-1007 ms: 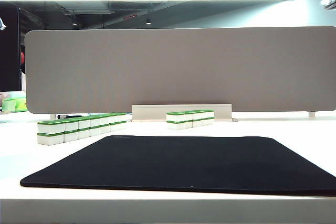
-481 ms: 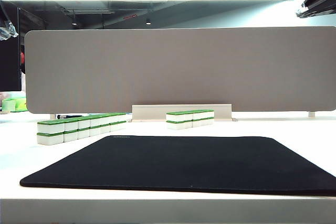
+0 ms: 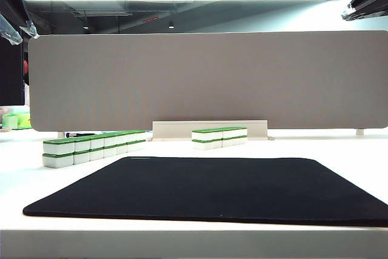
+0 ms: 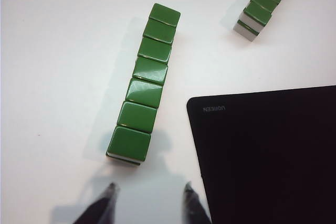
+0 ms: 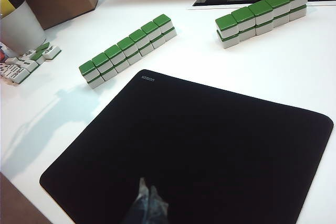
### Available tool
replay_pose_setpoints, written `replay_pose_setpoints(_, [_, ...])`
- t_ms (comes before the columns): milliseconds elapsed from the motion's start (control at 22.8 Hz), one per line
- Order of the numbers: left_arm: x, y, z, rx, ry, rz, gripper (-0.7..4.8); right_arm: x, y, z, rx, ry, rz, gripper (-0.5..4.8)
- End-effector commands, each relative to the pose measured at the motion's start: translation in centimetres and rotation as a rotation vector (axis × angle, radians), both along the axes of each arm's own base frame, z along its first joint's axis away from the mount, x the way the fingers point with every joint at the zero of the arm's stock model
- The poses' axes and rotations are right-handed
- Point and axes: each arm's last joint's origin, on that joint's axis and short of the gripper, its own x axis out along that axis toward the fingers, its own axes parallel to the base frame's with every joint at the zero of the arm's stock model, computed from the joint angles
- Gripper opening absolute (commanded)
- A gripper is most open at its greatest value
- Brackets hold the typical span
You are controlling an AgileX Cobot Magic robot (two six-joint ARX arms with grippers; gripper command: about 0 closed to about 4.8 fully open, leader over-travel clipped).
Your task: Take a mahjong tile from the mahjong wall and then place it on the table close to you.
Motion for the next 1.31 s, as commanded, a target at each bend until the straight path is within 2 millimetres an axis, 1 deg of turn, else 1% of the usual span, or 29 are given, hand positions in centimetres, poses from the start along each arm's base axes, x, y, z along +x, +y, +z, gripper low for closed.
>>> replay_pose_setpoints(44, [1.0, 0.2, 0.2, 0.015, 0.024, 0.011, 1.64, 0.0, 0.0, 0.3, 0.003, -0.023, 0.002, -0.01])
replay_pose_setpoints(88, [1.3, 0.2, 0.2, 0.022, 0.037, 0.012, 1.79, 0.0, 0.0, 0.3, 0.003, -0.023, 0.002, -0.01])
replay_pose_setpoints(219, [2.9, 0.1, 0.0, 0.058, 0.117, 0.005, 2.48, 0.0, 0.0, 0.3, 0.003, -0.023, 0.002, -0.01])
replay_pose_setpoints(306, [4.1, 0.0, -0.1, 0.084, 0.172, 0.008, 2.48, 0.0, 0.0, 0.3, 0.003, -0.022, 0.002, -0.01])
replay_pose_setpoints(569, [6.4, -1.1, 0.2, 0.137, 0.257, -0.039, 2.48, 0.0, 0.0, 0.3, 0.003, -0.022, 0.003, -0.01])
replay_pose_setpoints(744, [8.0, -2.1, 0.6, 0.240, 0.324, -0.063, 2.48, 0.0, 0.0, 0.3, 0.002, -0.021, 0.002, -0.01])
replay_pose_setpoints(832, [9.4, -2.6, 0.7, 0.282, 0.371, -0.055, 2.52, 0.0, 0.0, 0.3, 0.002, -0.020, 0.003, -0.01])
replay_pose_setpoints(963, [9.9, -2.8, 0.3, 0.302, 0.392, -0.080, 2.52, 0.0, 0.0, 0.2, 0.002, -0.015, 0.002, -0.01])
replay_pose_setpoints(1138, [9.6, -2.8, -0.1, 0.354, 0.419, -0.152, 2.52, 0.0, 0.0, 0.2, 0.001, -0.014, 0.002, -0.01])
replay_pose_setpoints(1313, [9.8, -2.7, 0.0, 0.374, 0.386, -0.189, 2.52, 0.0, 0.0, 0.2, 0.001, -0.013, 0.002, -0.01])
